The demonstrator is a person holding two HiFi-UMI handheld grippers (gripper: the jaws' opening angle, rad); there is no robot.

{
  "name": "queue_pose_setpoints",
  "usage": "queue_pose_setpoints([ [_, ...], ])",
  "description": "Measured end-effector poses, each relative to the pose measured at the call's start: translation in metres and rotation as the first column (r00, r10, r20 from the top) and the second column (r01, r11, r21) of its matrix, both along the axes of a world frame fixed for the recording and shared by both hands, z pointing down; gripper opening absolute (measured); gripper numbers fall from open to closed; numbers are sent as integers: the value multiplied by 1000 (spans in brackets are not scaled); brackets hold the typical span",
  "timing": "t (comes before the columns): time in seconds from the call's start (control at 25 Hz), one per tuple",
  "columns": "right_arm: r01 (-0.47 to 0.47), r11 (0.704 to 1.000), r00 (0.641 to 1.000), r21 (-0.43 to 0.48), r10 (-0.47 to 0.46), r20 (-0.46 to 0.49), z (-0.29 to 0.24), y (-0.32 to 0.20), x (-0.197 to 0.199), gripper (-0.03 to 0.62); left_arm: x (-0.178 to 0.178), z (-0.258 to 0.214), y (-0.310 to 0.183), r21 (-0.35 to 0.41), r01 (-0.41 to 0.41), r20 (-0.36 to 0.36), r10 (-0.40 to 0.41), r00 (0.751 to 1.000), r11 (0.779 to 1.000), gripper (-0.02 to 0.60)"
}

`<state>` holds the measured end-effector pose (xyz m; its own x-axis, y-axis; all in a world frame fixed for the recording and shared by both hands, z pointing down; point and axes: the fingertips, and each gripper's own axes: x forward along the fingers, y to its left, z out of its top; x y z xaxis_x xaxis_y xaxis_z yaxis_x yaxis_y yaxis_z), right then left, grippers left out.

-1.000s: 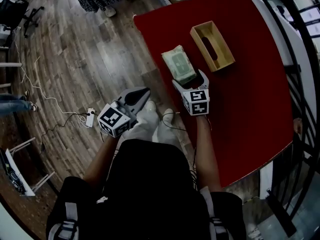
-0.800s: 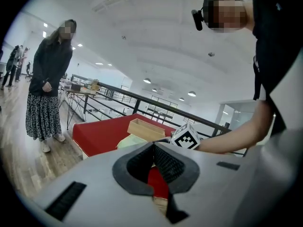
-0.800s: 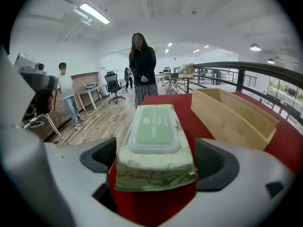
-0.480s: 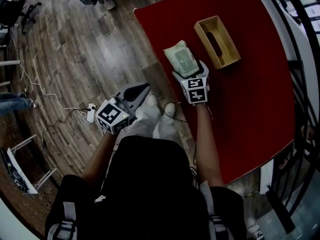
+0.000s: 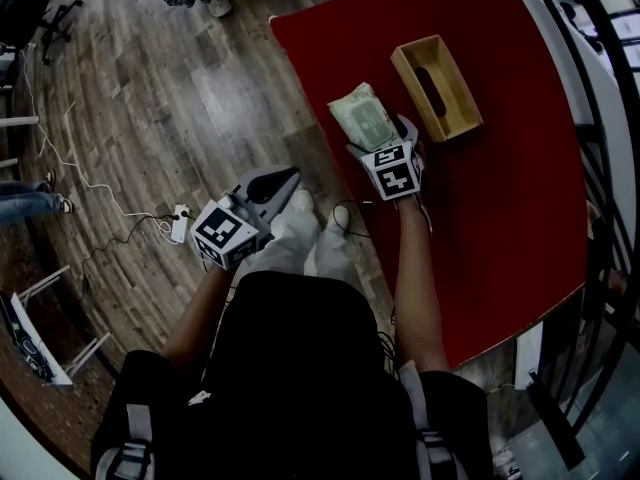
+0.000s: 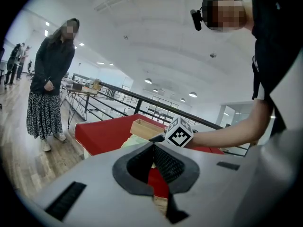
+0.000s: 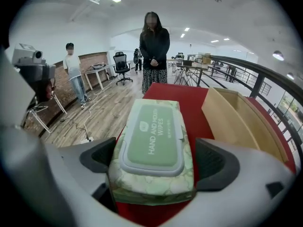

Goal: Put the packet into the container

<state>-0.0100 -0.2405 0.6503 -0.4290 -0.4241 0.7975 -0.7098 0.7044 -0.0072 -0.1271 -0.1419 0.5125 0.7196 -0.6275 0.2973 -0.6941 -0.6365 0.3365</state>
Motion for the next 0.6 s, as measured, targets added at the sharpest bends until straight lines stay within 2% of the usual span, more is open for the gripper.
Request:
queue_pose_setpoints([
  [0.2,17,998,1000,-60,-18,-9,13,-2,-4,488,-2,-2,-5,4,7,-3,-7,1000,1000,9],
  [0.44,7,1000,999,-22,-8,-45,11,0,-2,480,-4,0,-5,-3,10,-6,-10,1000,1000,9],
  [0.52,10,1000,999,-12,-11,-52,8,0,-2,429,-4,0,-7,-3,9,-9,-9,1000,1000,9],
  [0.6,15,1000,999,-11,-15,-45,5,0,-3,403,-4,-1,-10,0,6,-9,-6,1000,1000,9],
])
